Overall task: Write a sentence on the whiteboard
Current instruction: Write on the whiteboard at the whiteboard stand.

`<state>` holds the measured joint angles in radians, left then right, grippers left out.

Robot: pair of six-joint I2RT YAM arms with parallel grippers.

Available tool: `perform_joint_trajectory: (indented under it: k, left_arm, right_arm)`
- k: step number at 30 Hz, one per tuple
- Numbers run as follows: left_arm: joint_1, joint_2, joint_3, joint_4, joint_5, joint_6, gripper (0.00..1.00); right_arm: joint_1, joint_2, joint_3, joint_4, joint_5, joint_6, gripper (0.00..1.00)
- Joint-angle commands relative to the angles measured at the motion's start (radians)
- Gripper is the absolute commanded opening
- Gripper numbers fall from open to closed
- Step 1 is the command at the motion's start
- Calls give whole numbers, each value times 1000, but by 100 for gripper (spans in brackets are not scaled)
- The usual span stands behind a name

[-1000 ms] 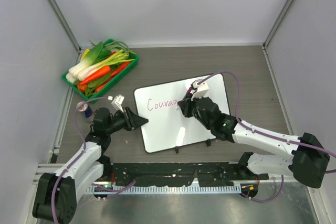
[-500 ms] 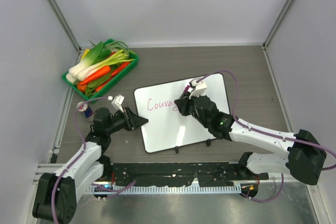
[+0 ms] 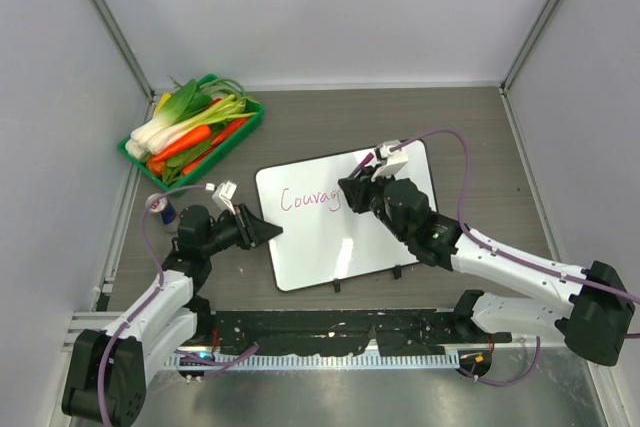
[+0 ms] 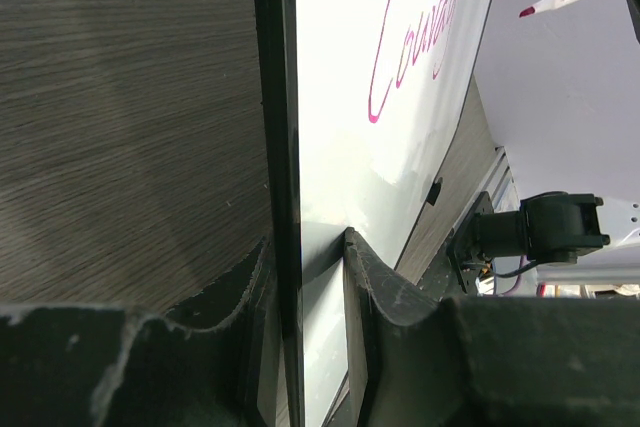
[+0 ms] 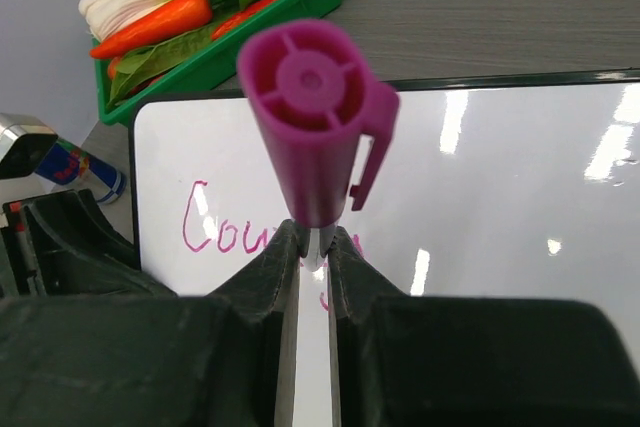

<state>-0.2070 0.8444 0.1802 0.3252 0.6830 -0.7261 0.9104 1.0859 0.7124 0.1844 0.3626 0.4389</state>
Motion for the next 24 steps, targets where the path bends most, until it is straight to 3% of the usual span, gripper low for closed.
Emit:
perform_joint_trajectory:
  k: [1, 24]
  left_arm:
    - [0, 5, 4, 34, -7, 39, 0]
    - [1, 18, 4, 44, -2, 36, 0]
  right_arm:
    - [-30, -21, 36, -13, 50, -38, 2]
    - [-87, 60, 4, 61, -45, -6, 1]
